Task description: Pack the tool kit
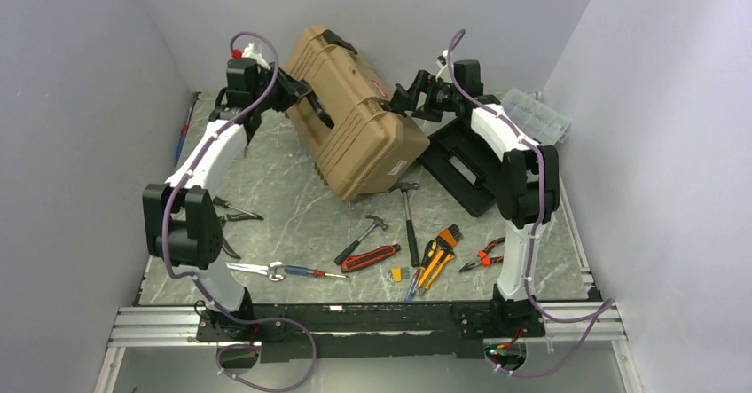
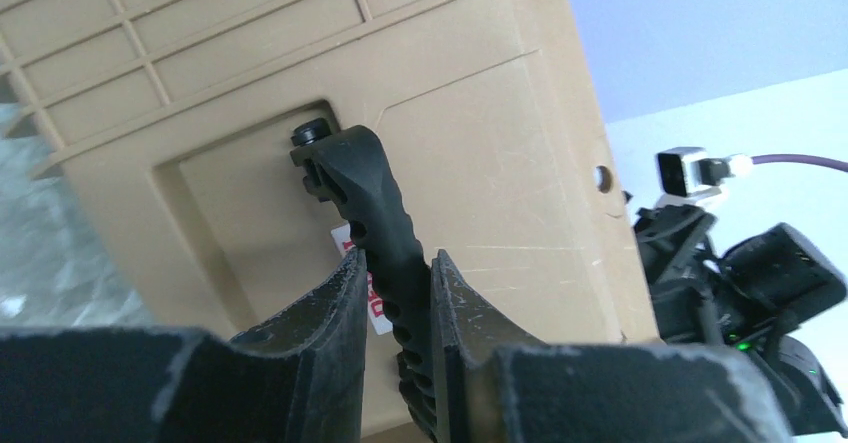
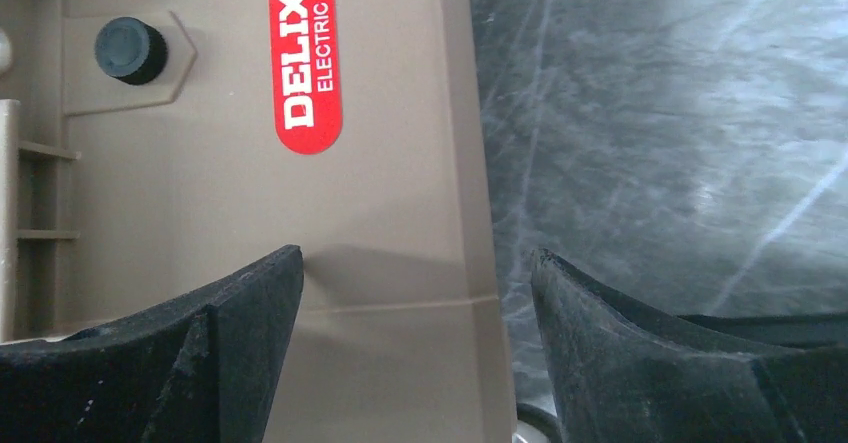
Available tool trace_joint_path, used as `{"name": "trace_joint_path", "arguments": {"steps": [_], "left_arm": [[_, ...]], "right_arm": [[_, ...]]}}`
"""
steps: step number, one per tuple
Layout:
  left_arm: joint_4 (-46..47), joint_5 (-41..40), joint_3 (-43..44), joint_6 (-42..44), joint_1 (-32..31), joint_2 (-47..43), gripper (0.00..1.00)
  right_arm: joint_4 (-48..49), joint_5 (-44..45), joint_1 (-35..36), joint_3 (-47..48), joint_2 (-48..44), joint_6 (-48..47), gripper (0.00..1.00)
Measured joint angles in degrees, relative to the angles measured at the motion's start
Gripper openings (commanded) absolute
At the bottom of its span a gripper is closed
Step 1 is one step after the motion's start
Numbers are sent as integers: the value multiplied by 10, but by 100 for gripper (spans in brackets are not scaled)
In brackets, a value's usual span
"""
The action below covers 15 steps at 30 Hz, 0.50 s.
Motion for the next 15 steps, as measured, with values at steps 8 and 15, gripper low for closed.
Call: {"name": "trace_joint_path", "arguments": {"steps": [8, 15], "left_arm": [[49, 25, 106, -3, -51, 60, 0], [78, 63, 119, 1, -80, 60, 0]], "right_arm": [[-7, 26, -38, -25, 13, -19, 76], [-47, 21, -19, -27, 21, -48, 73]]}}
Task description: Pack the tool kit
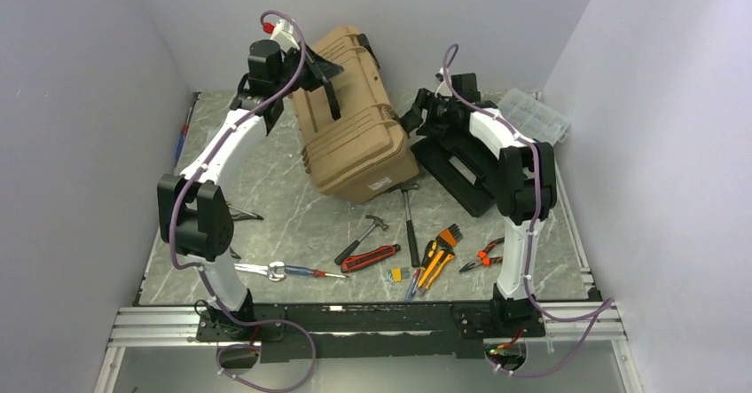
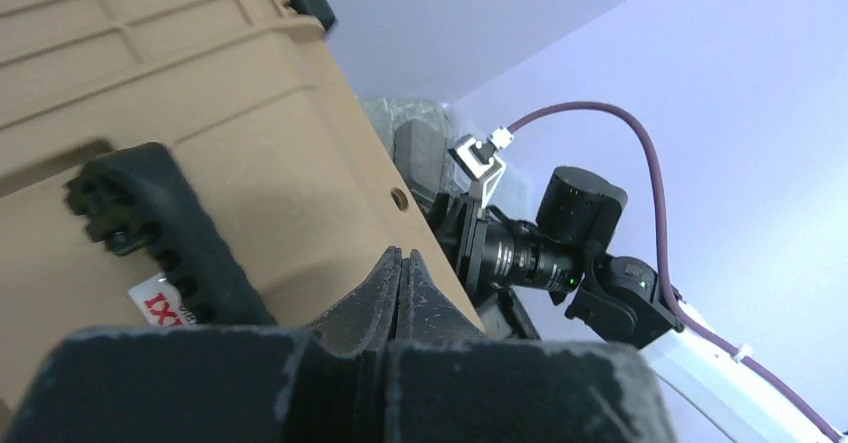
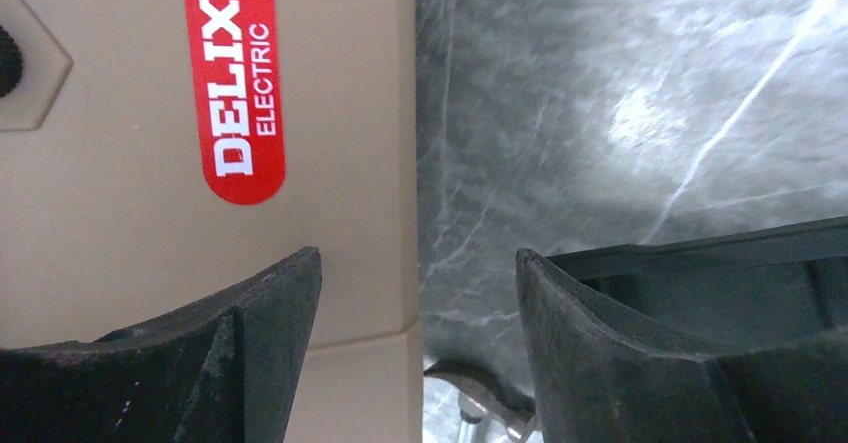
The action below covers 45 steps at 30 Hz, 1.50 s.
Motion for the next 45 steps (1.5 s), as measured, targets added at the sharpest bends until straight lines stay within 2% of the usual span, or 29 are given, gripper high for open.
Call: {"name": "trace_joint_path", "arguments": {"steps": [11, 20, 22, 24, 29, 31, 35, 38, 41, 45], "left_arm": [[-21, 19, 3, 16, 69, -3, 0], [-92, 24, -12, 73, 76, -63, 2], [-118, 23, -14, 94, 76, -82, 12], [-143, 18, -14, 118, 76, -95, 28], [-201, -2, -18, 169, 73, -115, 64], [-215, -12, -32, 183, 70, -124, 75], [-241, -40, -50, 211, 45, -136, 88], [-255, -68, -52, 233, 19, -139, 99], [-264, -110, -58, 247, 2, -143, 99], [-261, -147, -101, 247, 12, -162, 99]], "right_arm": [[-41, -4, 78, -21, 17, -6, 73], [-56, -6, 82, -24, 41, 14, 73], [-53, -5, 82, -26, 41, 18, 73], [-36, 5, 78, -47, 29, 24, 72], [-14, 21, 51, -152, -57, 53, 73], [-13, 29, 32, -179, -99, 58, 74], [-7, 52, 8, -184, -167, 59, 76], [0, 52, 13, -184, -206, 59, 83], [3, 46, 20, -174, -219, 62, 93], [13, 36, 36, -170, -219, 82, 97]]}}
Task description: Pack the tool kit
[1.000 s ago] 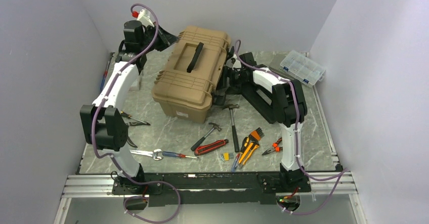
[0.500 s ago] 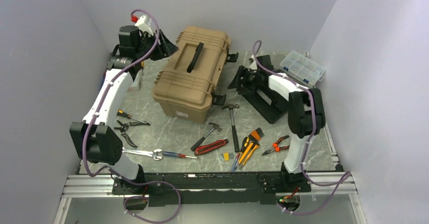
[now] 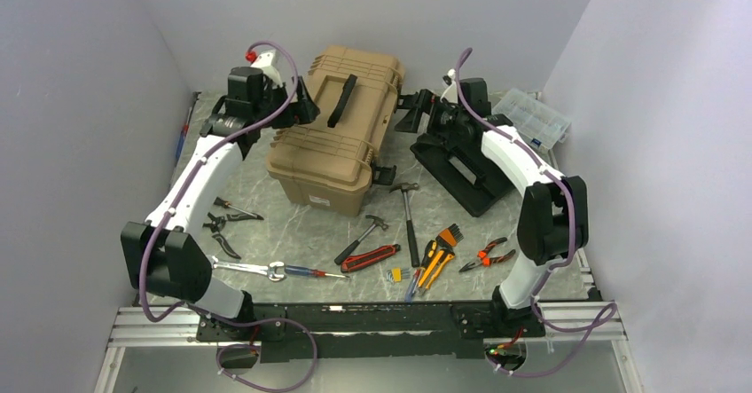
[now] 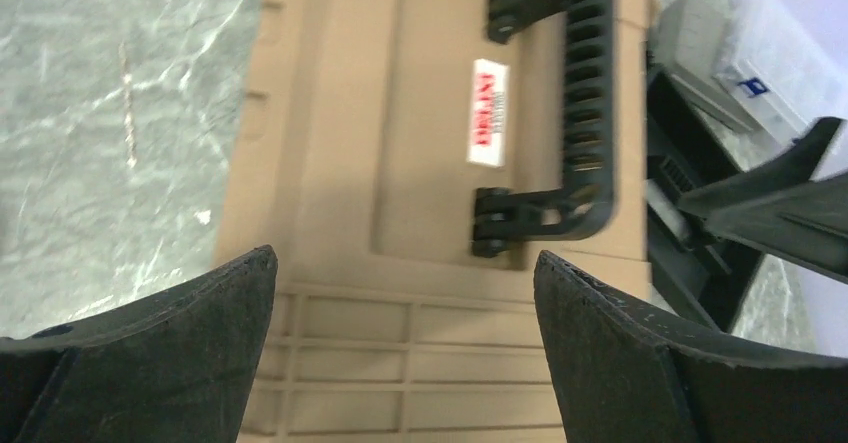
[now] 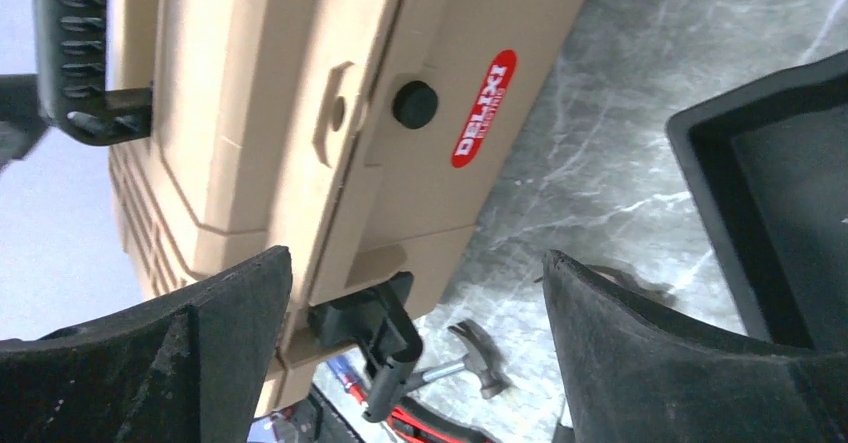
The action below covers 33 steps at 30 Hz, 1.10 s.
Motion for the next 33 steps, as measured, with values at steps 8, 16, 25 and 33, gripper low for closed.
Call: {"name": "trace_joint_path", "arguments": {"steps": [8, 16, 25, 33], "left_arm": [[66, 28, -114, -40, 89, -16, 99], [200, 176, -180, -114, 122, 8, 94], [353, 173, -283, -153, 119, -28, 89], [329, 157, -311, -154, 38, -68, 90]], "right_arm": [[0, 23, 47, 80, 11, 37, 94], [-8, 72, 93, 179, 56, 64, 92], [-69, 93, 113, 319, 142, 69, 85], [-115, 123, 115, 380, 174, 60, 83]]}}
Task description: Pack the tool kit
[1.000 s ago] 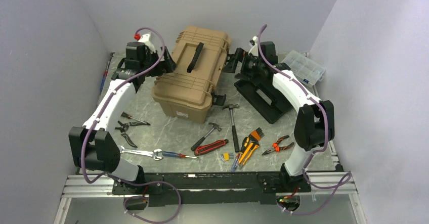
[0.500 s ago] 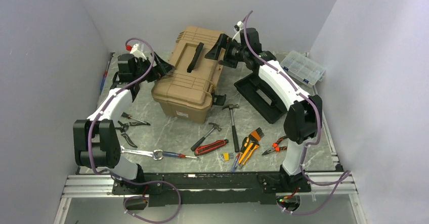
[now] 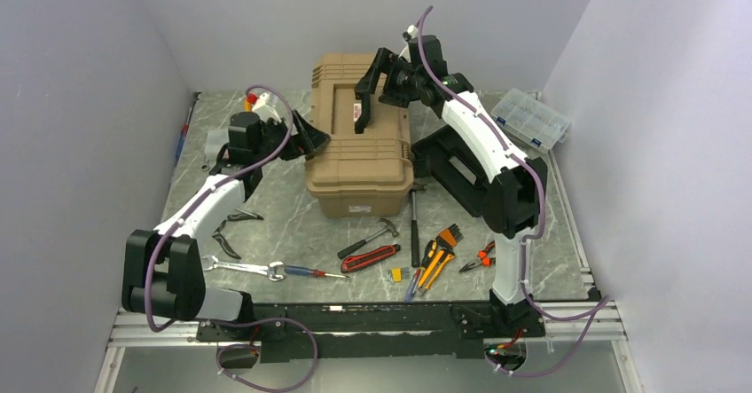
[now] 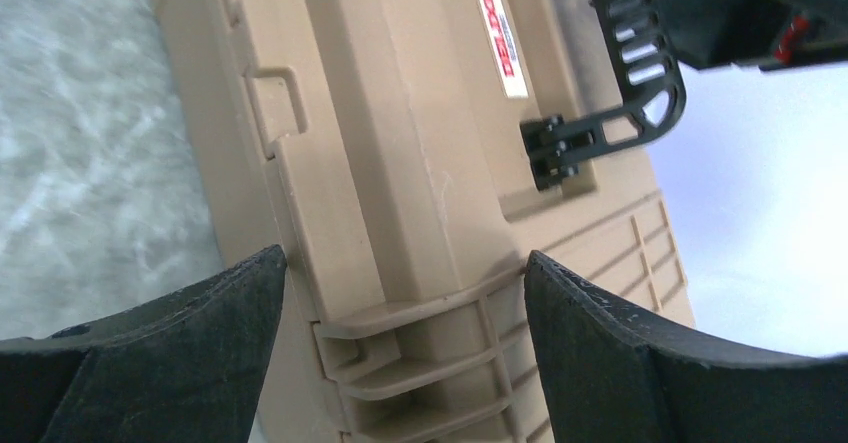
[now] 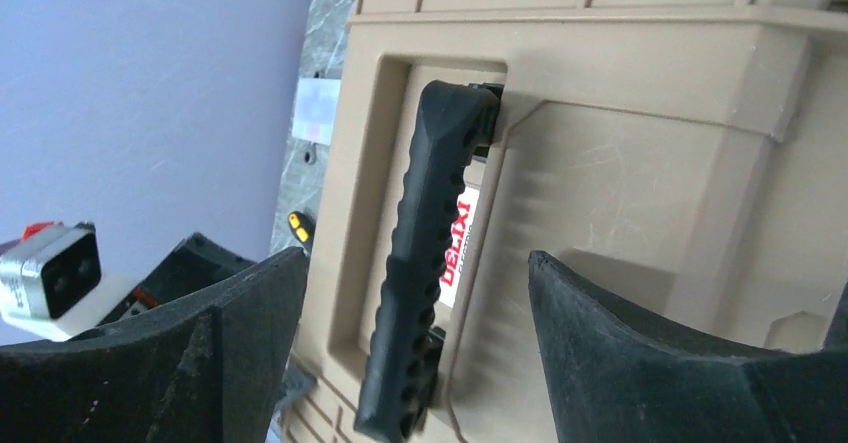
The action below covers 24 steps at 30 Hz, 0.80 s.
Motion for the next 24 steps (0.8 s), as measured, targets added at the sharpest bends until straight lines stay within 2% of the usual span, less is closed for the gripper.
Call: {"name": "trace_joint_path", "arguments": {"steps": [4, 6, 10, 15, 18, 24], "left_arm": [[-53, -1, 11, 7, -25, -9, 91], [-108, -17, 38, 23, -29, -14, 92], [-211, -76, 129, 61, -29, -16, 90], [-306, -130, 273, 92, -35, -8, 88], [-336, -146, 362, 103, -53, 23, 88], [-379, -166, 465, 108, -107, 121, 87]], "right_arm": [[-14, 11, 0, 0, 0, -5, 83], [-22, 13, 0, 0, 0, -9, 84], [-30, 40, 0, -2, -6, -22, 85], [-37, 80, -8, -38, -62, -41, 86], [-35, 94, -23, -68, -111, -49, 85], [2, 126, -49, -182, -213, -48, 85]]}}
